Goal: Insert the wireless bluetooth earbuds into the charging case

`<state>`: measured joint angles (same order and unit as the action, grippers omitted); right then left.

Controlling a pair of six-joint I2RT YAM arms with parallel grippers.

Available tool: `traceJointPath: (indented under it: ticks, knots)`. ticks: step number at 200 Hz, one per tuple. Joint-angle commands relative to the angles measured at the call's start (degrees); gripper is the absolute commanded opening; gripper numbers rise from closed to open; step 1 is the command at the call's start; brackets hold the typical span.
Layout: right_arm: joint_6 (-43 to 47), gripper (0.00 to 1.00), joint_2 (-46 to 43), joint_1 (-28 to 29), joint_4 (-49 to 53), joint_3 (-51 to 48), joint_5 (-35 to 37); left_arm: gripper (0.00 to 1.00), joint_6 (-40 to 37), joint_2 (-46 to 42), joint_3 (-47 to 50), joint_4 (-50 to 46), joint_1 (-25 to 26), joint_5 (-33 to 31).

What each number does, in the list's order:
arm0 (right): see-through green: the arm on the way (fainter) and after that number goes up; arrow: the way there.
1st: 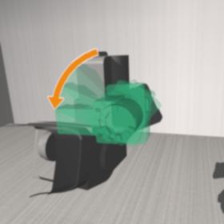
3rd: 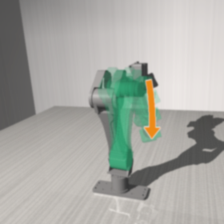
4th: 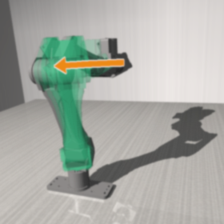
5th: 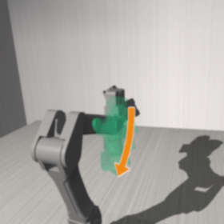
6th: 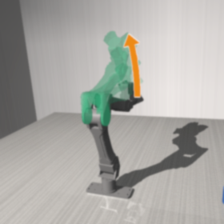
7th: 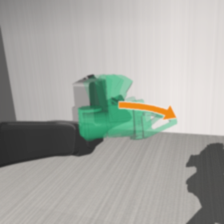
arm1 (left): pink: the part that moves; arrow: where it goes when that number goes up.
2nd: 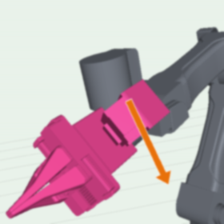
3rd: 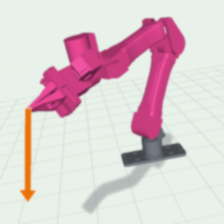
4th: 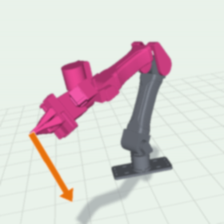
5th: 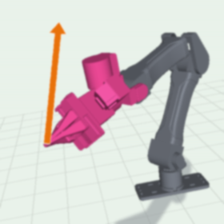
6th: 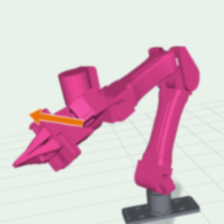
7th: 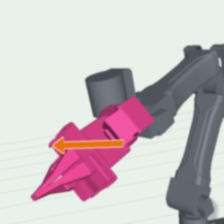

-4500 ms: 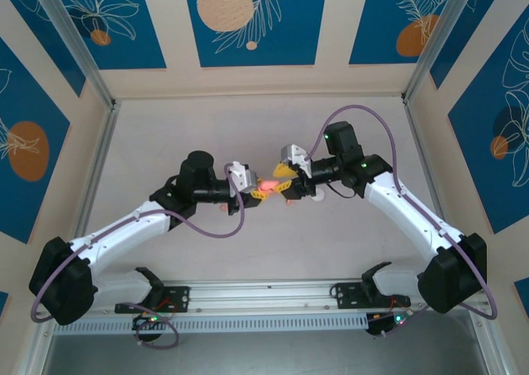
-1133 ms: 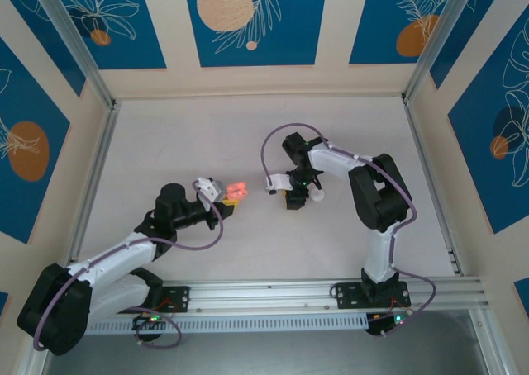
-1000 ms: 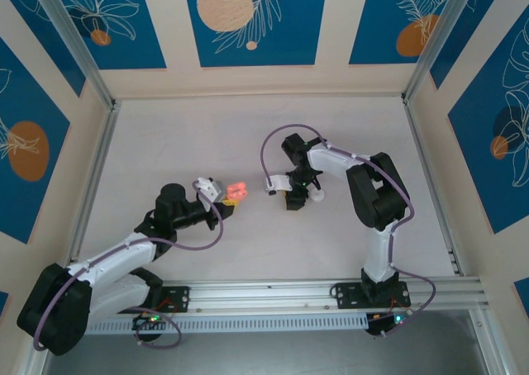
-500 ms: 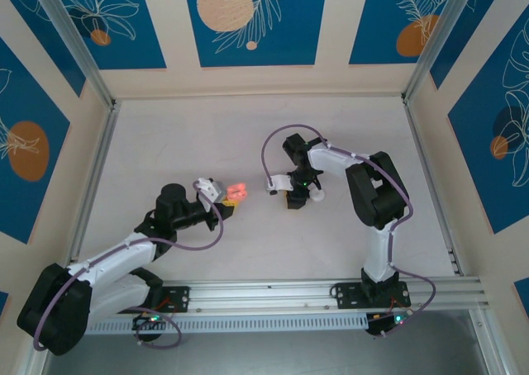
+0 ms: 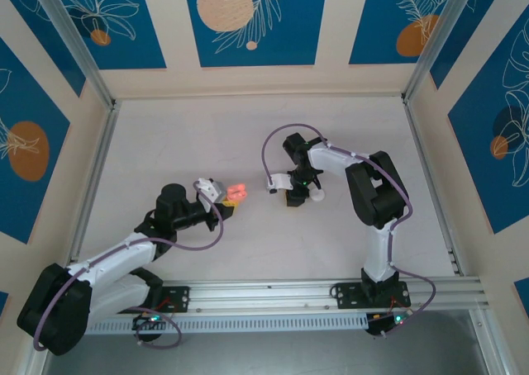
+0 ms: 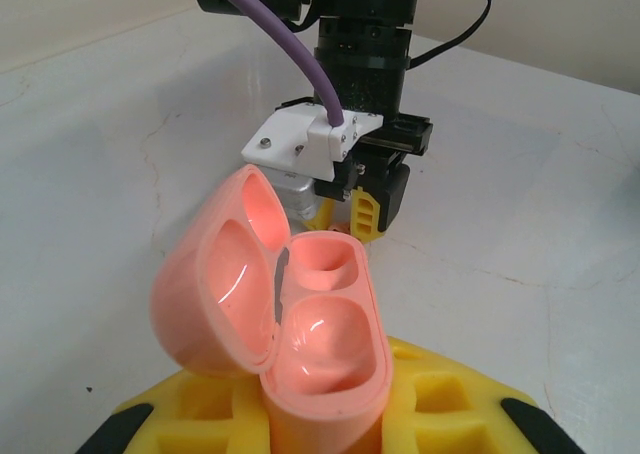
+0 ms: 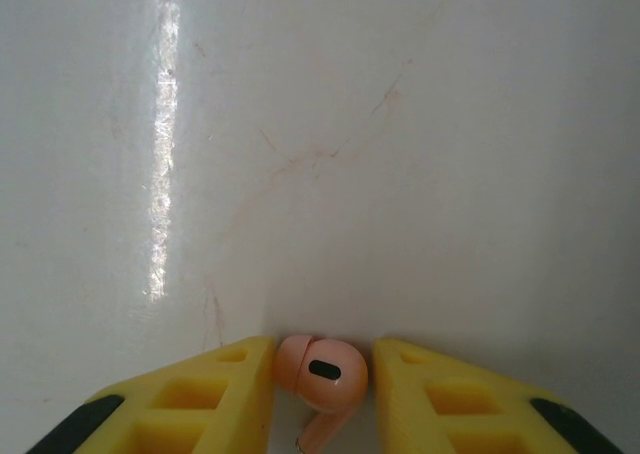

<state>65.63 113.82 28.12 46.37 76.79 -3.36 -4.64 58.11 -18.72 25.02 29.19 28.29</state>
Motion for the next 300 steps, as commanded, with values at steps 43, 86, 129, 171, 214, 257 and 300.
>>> traceJointPath:
  ticks: [43,86,129,171,214,257,300]
  knots:
    - [-1.63,0.27,0.11,0.45,-0.05,0.63,-0.58,0.00,-1.24,-0.76,-0.09,-0.76,-0.55,-0.62]
    - [-8.54,0.27,-6.58,-0.14,-6.60,-3.17,-5.76,0.00,-1.24,2.08,0.00,2.16,-0.41,-1.74]
    - [-20.36,0.26,-15.44,-1.66,-18.62,-12.27,-12.97,0.00,-1.89,8.51,0.13,11.05,1.26,-2.78]
    - [-31.20,0.26,-22.26,-2.63,-30.40,-21.06,-16.71,0.00,-2.08,17.34,-0.35,21.61,3.27,-3.00]
    - [-41.20,0.26,-29.30,-3.37,-44.24,-29.49,-18.44,0.00,-0.39,26.19,0.35,35.75,5.23,-3.08]
    - [-50.60,0.26,-34.77,-4.83,-56.17,-35.33,-20.22,0.00,1.42,33.55,-0.17,46.63,6.86,-2.96]
    - [-61.11,0.26,-38.85,-4.25,-71.04,-41.58,-18.33,0.00,3.83,37.03,-1.31,52.32,7.94,-4.43]
